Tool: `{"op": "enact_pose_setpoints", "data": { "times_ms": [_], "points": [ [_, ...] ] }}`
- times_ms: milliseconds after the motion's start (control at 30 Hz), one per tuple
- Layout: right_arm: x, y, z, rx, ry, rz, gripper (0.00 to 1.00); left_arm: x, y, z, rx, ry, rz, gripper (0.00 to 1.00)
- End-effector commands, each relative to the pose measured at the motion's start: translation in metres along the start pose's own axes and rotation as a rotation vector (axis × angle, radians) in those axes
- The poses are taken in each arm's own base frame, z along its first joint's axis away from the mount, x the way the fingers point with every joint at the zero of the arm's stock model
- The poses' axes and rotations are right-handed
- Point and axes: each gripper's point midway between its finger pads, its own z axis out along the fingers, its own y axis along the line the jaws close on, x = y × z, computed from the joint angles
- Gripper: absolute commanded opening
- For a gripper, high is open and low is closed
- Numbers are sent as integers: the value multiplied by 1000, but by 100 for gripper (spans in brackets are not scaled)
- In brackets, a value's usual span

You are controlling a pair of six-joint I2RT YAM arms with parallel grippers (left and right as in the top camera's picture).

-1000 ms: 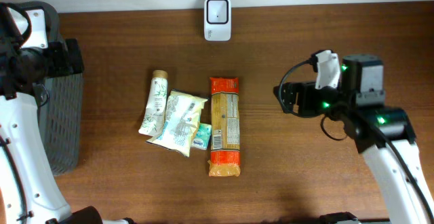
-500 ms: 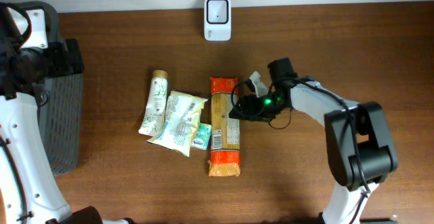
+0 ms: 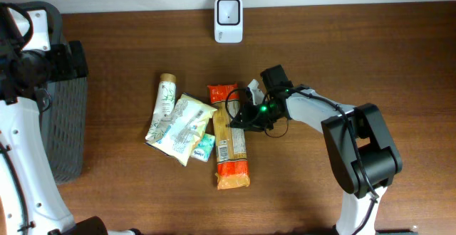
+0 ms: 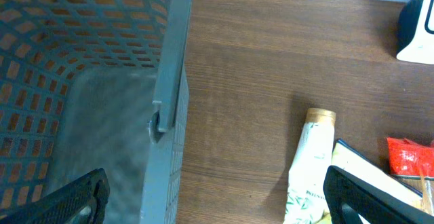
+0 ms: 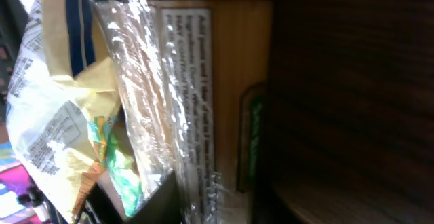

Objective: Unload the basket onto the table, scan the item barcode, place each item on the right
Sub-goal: 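Grasp the pasta pack with the right gripper, then lift the pasta pack and hold its barcode to the scanner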

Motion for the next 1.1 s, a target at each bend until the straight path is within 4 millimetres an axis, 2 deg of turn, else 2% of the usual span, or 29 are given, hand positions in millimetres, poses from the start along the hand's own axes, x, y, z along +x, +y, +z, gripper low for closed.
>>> {"op": "enact_pose_setpoints", "data": {
  "times_ms": [0, 67, 100, 133, 200, 233, 300, 367, 433, 533, 567, 633, 667, 733, 800, 900, 1000, 1067],
  "points": [
    [-2, -4, 8, 17, 1, 19, 4, -4, 0, -6, 5, -21, 12, 99],
    [-10, 12, -6, 6, -29, -39, 4, -4, 0, -6, 5, -21, 12, 99],
    [-14, 21, -28, 65, -52, -60, 4, -4, 0, -6, 5, -21, 12, 99],
    [-16, 21, -45, 149, -69, -63, 4, -4, 0, -6, 5, -21, 12, 99],
    [-16, 18, -80, 329, -91, -57, 4, -4, 0, -6, 5, -21, 12, 99],
    [-16, 15, -116, 496, -114, -38, 4, -4, 0, -6, 5, -21, 12, 99],
    [-18, 8, -155, 692, -145, -28, 4, -4, 0, -6, 5, -21, 12, 99],
    [-20, -4, -171, 843, -181, -25, 4, -4, 0, -6, 5, -21, 12, 99],
    [-17, -11, -162, 923, -152, -46, 4, -4, 0, -6, 5, -21, 12, 99],
    [-16, -19, -127, 989, -110, -75, 6, -4, 0, -6, 5, -21, 12, 99],
    [-15, -22, -111, 972, -83, -68, 15, -4, 0, -6, 5, -21, 12, 99],
    [-12, -30, -92, 936, -32, -48, 27, -4, 0, -6, 5, -21, 12, 99],
    [-10, -39, -83, 934, 1, -31, 45, -4, 0, -6, 5, -21, 12, 99],
    [-7, -50, -74, 926, 43, -13, 55, -4, 0, -6, 5, -21, 12, 99],
    [-5, -48, -57, 817, 110, -52, 61, -4, 0, -6, 5, -21, 12, 99],
    [-5, -47, -52, 744, 132, -43, 59, -4, 0, -6, 5, -21, 12, 99],
    [-3, -40, -49, 642, 156, -12, 32, -4, 0, -6, 5, -21, 12, 99],
    [-3, -41, -49, 641, 154, -12, 29, -4, 0, -6, 5, -21, 12, 99]
  ]
}}
